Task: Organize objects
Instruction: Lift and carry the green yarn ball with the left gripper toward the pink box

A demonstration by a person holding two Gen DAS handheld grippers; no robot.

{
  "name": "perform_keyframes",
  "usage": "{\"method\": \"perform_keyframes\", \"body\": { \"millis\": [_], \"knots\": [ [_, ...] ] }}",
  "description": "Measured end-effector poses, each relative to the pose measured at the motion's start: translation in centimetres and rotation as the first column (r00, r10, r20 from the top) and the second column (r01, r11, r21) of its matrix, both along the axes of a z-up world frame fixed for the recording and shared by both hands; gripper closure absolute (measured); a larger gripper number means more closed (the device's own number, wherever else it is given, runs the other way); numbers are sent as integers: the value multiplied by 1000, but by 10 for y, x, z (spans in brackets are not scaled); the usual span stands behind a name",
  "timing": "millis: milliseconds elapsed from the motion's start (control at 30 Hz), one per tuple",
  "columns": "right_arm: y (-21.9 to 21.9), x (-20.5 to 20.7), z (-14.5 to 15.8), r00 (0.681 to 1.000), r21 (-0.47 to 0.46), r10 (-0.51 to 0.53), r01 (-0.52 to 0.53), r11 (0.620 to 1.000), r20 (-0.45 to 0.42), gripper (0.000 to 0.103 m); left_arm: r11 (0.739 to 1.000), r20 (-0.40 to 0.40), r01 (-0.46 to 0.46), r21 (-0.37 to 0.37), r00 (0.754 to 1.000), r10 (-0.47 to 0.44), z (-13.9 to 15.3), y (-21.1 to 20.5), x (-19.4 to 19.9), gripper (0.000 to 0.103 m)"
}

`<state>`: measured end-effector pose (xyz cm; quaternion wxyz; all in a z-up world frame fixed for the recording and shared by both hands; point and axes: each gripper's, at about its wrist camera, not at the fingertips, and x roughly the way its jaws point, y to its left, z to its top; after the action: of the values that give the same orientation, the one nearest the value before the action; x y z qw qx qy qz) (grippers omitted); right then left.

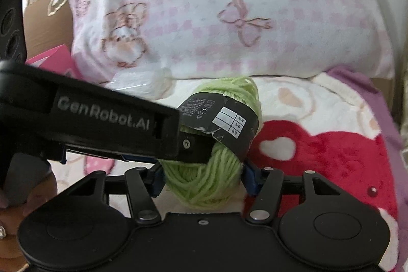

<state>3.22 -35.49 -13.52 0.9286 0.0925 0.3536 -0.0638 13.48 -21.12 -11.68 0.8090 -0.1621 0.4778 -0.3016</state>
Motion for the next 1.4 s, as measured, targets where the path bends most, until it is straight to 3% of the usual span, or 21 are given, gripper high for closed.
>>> {"method": "perform_keyframes", "body": {
  "millis": [300,433,633,1067,1400],
  "knots": [
    [30,-4,28,999,3,41,-41,999,9,39,1000,-1,-11,28,1000,11,31,28,-14,58],
    [50,-6,40,998,-14,60,-60,998,17,39,999,-39,-27,18,999,28,41,49,-16,58],
    [67,-8,62,999,0,26,-26,1000,33,37,999,15,-24,36,1000,23,67,62,-28,57],
    [109,-25,94,998,-18,60,-60,998,-2,37,1000,12,-17,23,1000,17,90,104,-62,57],
    [147,-31,109,996,13,84,-83,996,-24,37,997,88,-6,71,996,-1,105,133,-94,57]
  ]
}}
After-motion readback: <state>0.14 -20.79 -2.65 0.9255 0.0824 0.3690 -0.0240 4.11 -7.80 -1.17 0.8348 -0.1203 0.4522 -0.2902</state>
